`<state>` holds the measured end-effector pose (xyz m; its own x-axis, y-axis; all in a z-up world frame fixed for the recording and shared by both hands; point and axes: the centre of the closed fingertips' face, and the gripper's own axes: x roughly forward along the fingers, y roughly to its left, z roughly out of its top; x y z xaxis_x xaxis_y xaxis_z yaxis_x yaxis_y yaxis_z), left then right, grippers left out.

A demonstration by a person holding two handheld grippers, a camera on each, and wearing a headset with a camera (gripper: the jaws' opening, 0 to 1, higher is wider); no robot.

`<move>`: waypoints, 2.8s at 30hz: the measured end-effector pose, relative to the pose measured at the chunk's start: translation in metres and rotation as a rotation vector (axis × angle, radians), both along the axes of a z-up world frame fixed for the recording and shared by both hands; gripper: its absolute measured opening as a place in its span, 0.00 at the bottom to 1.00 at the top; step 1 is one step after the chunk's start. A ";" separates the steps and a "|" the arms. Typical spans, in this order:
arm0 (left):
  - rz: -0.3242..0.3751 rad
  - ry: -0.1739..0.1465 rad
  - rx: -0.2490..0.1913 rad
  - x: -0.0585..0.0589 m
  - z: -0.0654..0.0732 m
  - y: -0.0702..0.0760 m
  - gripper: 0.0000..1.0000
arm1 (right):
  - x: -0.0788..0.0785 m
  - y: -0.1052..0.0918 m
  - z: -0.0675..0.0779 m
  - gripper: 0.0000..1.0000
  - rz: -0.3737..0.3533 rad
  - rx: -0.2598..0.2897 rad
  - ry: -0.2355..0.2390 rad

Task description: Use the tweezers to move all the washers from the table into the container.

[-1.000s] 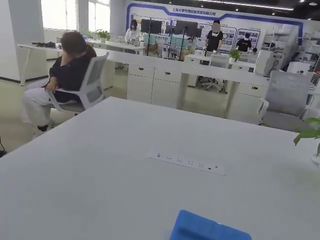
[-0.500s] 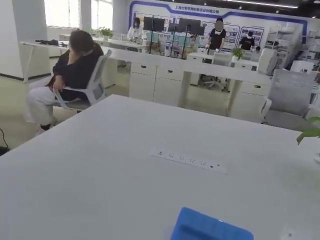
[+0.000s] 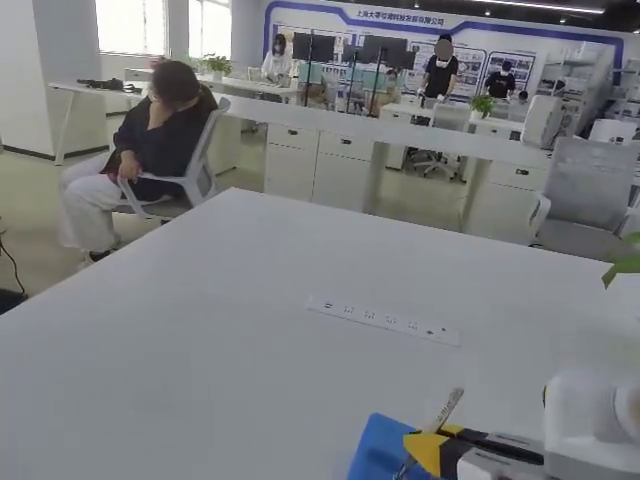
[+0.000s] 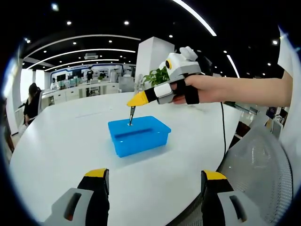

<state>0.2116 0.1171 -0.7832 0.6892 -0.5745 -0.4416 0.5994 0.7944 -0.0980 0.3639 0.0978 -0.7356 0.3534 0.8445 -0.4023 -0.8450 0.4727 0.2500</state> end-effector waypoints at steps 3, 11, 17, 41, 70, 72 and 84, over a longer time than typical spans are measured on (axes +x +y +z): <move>-0.001 -0.001 0.001 0.000 0.000 0.000 0.81 | 0.007 0.002 -0.003 0.04 -0.004 -0.015 0.000; 0.000 0.000 0.001 0.000 -0.001 0.000 0.81 | 0.018 0.010 -0.007 0.04 -0.006 -0.036 0.008; -0.004 0.002 0.003 0.000 -0.001 0.000 0.81 | 0.021 0.016 -0.021 0.04 0.002 -0.068 0.018; -0.004 0.005 0.003 0.000 -0.001 -0.001 0.81 | 0.033 0.016 -0.078 0.04 0.008 -0.183 0.083; -0.009 -0.003 0.000 -0.001 0.001 0.000 0.75 | 0.002 0.009 -0.026 0.04 0.043 -0.097 -0.108; -0.012 -0.006 0.004 -0.002 0.002 0.000 0.73 | -0.007 0.008 -0.021 0.04 0.058 -0.088 -0.115; -0.035 -0.007 -0.021 -0.005 0.005 -0.005 0.60 | -0.081 -0.007 -0.033 0.04 0.224 -0.170 -0.142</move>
<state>0.2064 0.1123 -0.7781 0.6712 -0.6079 -0.4242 0.6278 0.7705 -0.1105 0.2830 0.0903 -0.7690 0.2287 0.8325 -0.5047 -0.9538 0.2953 0.0549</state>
